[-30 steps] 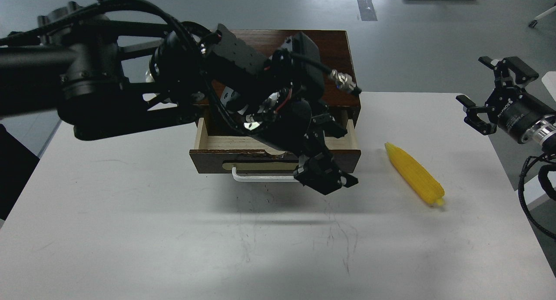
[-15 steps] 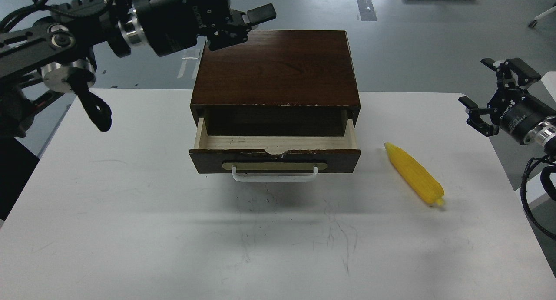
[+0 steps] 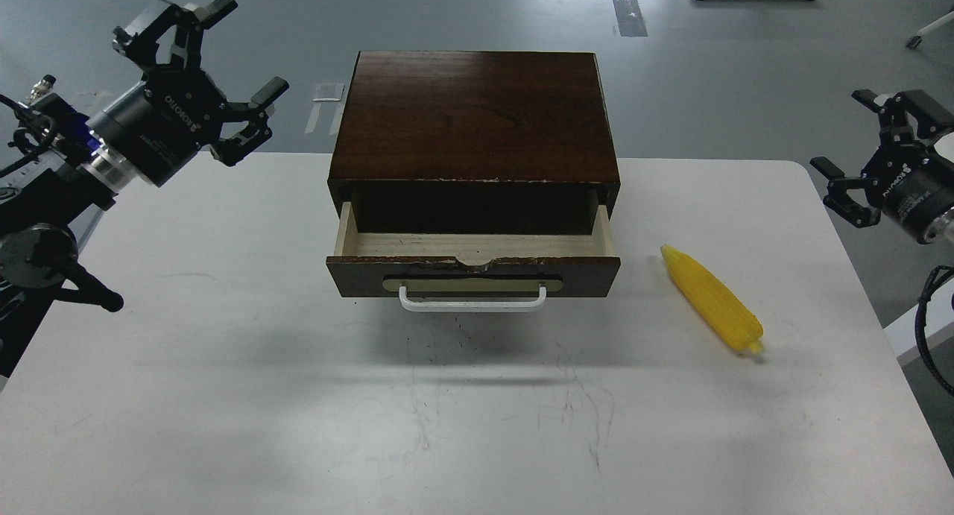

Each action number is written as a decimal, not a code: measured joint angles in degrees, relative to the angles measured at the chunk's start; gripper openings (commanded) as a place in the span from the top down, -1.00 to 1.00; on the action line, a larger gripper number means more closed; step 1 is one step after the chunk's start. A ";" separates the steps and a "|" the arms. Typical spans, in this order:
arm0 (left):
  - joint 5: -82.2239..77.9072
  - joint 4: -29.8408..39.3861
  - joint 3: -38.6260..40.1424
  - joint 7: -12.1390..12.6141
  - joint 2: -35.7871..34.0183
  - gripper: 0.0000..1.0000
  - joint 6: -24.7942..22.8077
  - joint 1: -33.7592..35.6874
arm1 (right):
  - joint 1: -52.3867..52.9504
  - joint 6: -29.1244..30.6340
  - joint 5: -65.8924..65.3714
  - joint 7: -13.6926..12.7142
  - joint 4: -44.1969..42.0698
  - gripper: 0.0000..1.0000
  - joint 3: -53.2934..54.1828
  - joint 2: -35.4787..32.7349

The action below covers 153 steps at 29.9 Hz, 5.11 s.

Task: Put corn in drawer with both arms
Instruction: 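Withdraw the left gripper away from the open drawer, then reach the right gripper down to the yellow corn cob, then grasp the corn cob with the right gripper and lift it, then carry the corn over the drawer and lower it inside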

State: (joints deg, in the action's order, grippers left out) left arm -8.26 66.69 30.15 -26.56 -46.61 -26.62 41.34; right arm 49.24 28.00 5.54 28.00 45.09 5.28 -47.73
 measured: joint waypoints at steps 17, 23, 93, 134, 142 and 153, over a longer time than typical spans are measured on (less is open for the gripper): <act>-0.50 -12.09 2.30 0.54 6.20 -0.96 -1.38 -2.93 | 8.57 0.01 -50.28 0.00 2.55 -1.00 -0.78 -2.31; -0.72 -12.13 2.30 0.54 6.62 -0.96 -1.39 -2.93 | 9.93 0.01 -72.78 0.00 8.07 -1.00 -1.14 -2.41; -0.79 -11.50 2.70 0.62 5.27 -0.96 -1.37 -2.04 | 59.10 -5.14 -90.22 0.01 18.05 0.91 -29.26 26.00; -0.80 -11.41 2.64 0.63 5.02 -0.96 -1.37 -2.06 | 57.88 -16.58 -102.85 0.00 21.36 0.17 -41.41 37.70; -0.80 -11.41 2.63 0.64 4.97 -0.96 -1.37 -2.06 | 57.64 -16.58 -102.82 0.00 21.38 -0.06 -41.40 37.70; -0.84 -11.41 2.59 0.71 4.97 -0.96 -1.38 -2.06 | 57.99 -16.61 -102.51 0.00 21.73 -0.31 -41.37 37.58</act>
State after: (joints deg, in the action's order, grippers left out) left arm -9.10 55.28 32.73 -25.85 -41.64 -28.00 39.29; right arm 107.23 11.39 -96.97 28.00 66.82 -36.09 -10.15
